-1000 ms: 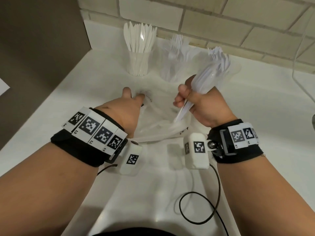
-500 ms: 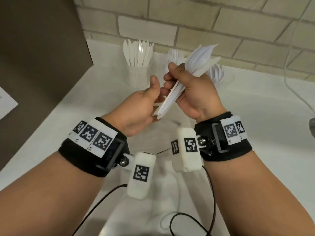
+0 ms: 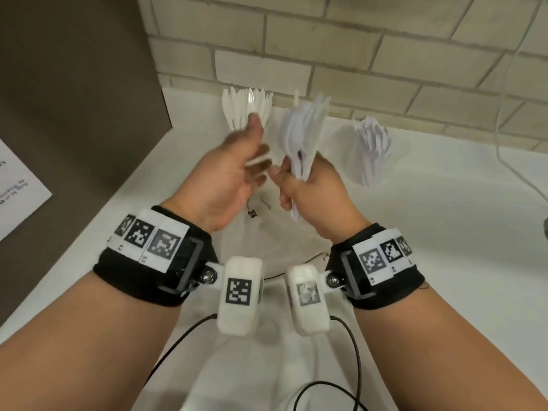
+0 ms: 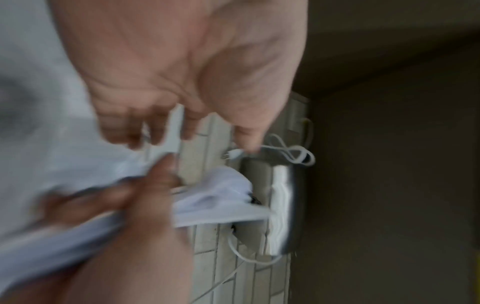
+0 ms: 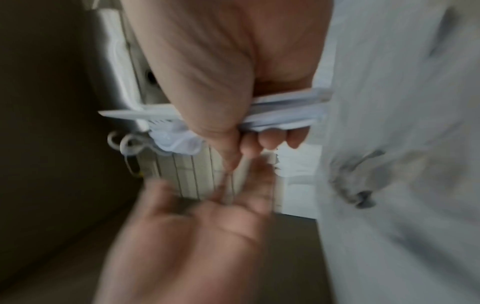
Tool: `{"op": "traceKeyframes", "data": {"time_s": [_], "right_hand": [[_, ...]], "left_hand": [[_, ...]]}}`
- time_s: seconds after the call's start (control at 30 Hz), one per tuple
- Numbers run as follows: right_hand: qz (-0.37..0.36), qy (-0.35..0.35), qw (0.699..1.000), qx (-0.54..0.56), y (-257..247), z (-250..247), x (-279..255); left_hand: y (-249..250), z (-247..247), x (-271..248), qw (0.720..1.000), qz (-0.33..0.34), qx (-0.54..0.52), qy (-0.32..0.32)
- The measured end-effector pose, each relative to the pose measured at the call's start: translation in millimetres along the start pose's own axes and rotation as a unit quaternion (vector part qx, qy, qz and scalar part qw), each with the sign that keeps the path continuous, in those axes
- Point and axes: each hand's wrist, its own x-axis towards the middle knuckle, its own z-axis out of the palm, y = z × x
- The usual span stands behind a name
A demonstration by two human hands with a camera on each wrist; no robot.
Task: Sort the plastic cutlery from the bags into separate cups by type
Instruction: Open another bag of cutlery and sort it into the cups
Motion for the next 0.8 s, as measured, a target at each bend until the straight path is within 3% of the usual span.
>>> {"op": "traceKeyframes", "data": {"time_s": [0.1,0.17,0.27,0.47,0.57,0.67,0.8], "right_hand": [[-0.012,-0.057,0.992,-0.116,10.7,17.5,-4.2],[-0.008,-0.069,0.986,-0.148,13.1,26.8,-4.9],[-0.013,-0.068,0.984,-0.164,10.8,27.9,-5.1],[0.05,-0.122,0.99,-0.056,2.7,15.5,-13.8],[0.104,-0.165,0.981,0.003,3.5,10.8,-20.6],[0.107,-0.154,0.982,0.007,5.7,15.1,-21.5],[0.133,-0.084,0.987,0.043,4.4,16.6,-15.1]], "left_hand": [[11.2,10.1,-2.4,0.983,0.147,0.101,-0.045],[7.7,15.2,-1.7,0.97,0.195,0.146,-0.02],[3.0,15.1,3.2,0.961,0.215,0.162,0.064],[4.6,9.7,4.5,0.953,0.252,0.147,0.076],[10.8,4.3,6.5,0.956,0.263,0.119,0.051],[11.8,5.3,5.4,0.962,0.264,0.06,0.044],[2.1,-5.5,8.5,0.992,0.113,-0.06,0.018]]}}
